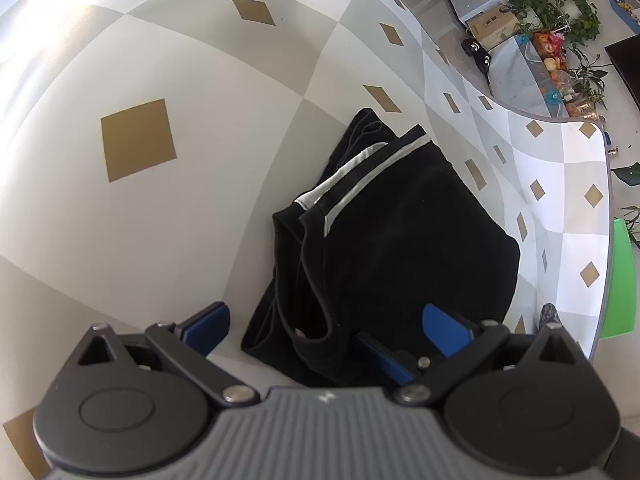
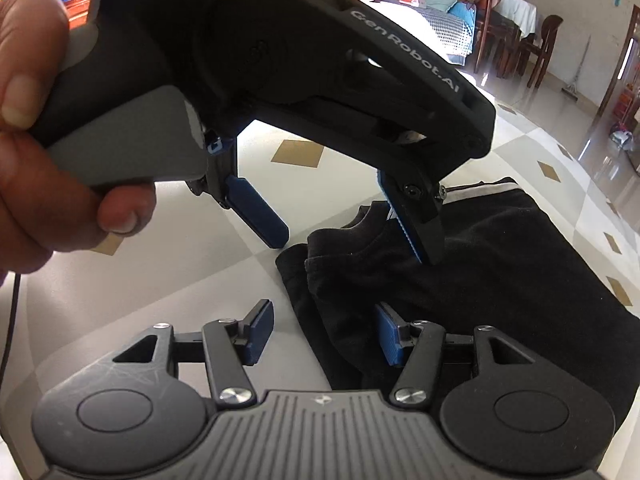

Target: Fold clothes

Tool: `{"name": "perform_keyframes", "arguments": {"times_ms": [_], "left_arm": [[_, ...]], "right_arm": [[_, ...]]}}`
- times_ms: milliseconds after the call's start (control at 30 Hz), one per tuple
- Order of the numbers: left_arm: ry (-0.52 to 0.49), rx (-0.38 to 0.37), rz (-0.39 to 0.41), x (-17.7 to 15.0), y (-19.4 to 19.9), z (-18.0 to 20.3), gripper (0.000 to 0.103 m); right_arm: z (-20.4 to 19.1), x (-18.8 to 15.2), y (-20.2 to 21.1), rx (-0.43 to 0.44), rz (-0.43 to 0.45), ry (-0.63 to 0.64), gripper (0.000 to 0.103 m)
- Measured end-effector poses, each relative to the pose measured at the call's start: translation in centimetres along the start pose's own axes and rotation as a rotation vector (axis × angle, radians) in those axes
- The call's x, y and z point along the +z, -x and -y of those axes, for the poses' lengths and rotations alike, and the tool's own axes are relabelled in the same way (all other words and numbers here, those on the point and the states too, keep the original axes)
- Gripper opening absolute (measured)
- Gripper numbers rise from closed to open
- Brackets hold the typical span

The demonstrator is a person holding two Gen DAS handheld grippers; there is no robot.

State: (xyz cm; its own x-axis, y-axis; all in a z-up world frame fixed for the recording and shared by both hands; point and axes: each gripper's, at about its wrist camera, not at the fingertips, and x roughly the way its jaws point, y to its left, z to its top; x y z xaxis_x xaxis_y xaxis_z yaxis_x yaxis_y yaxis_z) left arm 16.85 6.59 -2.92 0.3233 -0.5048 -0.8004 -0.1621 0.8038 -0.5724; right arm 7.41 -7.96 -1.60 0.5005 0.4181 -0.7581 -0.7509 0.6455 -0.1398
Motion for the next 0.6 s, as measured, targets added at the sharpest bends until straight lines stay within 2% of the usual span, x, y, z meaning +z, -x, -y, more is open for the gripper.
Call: {"name": "perform_keyframes", "arguments": {"times_ms": [100, 167, 267, 367, 600], "left_arm": [[0.014, -0.008, -0.001, 0.1, 0.0, -0.2, 0.103], [0.024, -0.013, -0.002, 0.1, 0.0, -0.4, 0.103], [0.034, -0.026, -0.008, 0.2, -0.1, -0.3, 0.103], [0.049, -0.053, -0.026, 0.2, -0.5, -0.2, 0.103], [0.091, -0.127, -0.053, 0.2, -1.8, 0.5, 0.103]], "right_arm": [[-0.1, -0.1, -0.2, -0.021, 0.011, 0.006, 0.049], [0.0, -0.1, -0.3, -0.046, 0.010, 0.013, 0.031], [0.7, -0.1, -0.1, -0.053, 0.013, -0.024, 0.020], [1.8, -0.2, 0.2, -0.031, 0.018, -0.103, 0.015], [4.2, -0.4, 2.6, 0.024, 0.062, -0.306, 0.013]]}}
